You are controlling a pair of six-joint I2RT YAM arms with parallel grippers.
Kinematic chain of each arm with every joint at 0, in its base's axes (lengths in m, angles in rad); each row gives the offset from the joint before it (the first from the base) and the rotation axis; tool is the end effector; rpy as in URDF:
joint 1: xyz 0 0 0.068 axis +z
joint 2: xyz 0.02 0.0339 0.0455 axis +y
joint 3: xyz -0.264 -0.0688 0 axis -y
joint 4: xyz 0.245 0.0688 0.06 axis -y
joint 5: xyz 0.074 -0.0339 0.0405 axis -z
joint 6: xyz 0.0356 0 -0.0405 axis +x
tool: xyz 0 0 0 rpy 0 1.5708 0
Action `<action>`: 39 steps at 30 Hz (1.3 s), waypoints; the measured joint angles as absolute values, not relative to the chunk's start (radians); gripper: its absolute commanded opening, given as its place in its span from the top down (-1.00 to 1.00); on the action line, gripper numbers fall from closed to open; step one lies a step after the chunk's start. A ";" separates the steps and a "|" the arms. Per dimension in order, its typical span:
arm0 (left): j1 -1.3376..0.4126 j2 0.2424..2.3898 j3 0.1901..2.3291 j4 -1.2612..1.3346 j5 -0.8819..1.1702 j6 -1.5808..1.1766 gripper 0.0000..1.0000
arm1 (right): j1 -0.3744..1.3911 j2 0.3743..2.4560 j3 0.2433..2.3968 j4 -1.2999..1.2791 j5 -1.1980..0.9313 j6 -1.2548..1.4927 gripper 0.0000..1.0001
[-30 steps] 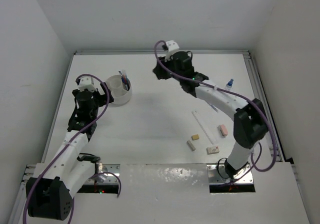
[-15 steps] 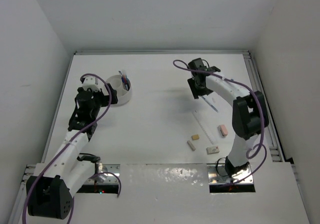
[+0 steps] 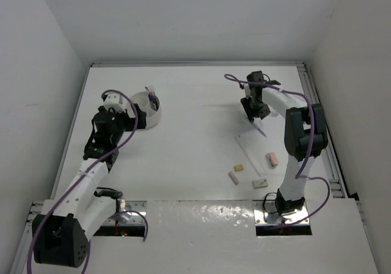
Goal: Sort the stationery into containers
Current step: Pick up the pen from the center of the board.
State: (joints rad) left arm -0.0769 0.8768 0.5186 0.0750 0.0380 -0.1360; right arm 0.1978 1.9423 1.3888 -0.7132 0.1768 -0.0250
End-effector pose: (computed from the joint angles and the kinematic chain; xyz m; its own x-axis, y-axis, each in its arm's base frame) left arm 0.2061 -0.0172 0.2561 -0.2914 -0.1134 -0.9499 0.0743 0.9873 -0.1407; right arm 0.3821 0.0702 0.1777 -0.9317 -0.2118 -0.2951 -0.1652 0.9706 -0.1752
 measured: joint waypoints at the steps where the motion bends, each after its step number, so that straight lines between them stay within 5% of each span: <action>1: -0.077 0.878 0.519 0.074 0.040 -0.136 -0.99 | 0.191 1.951 1.389 -0.699 0.165 -0.035 0.07; 12: -0.077 0.883 0.532 0.067 0.046 -0.136 -0.99 | 0.175 2.048 1.370 -0.614 0.085 -0.104 0.27; 19: -0.077 0.883 0.533 0.064 0.044 -0.136 -0.99 | 0.165 2.053 1.375 -0.605 0.044 -0.117 0.73; 24: -0.077 0.883 0.533 0.064 0.041 -0.134 -0.99 | 0.162 2.053 1.373 -0.600 0.019 -0.120 0.75; 27: -0.077 0.883 0.533 0.064 0.041 -0.131 -0.99 | 0.158 2.053 1.372 -0.599 0.006 -0.122 1.00; 39: -0.077 0.883 0.533 0.064 0.095 -0.118 -0.96 | 0.167 1.935 1.246 -0.449 -0.022 0.016 1.00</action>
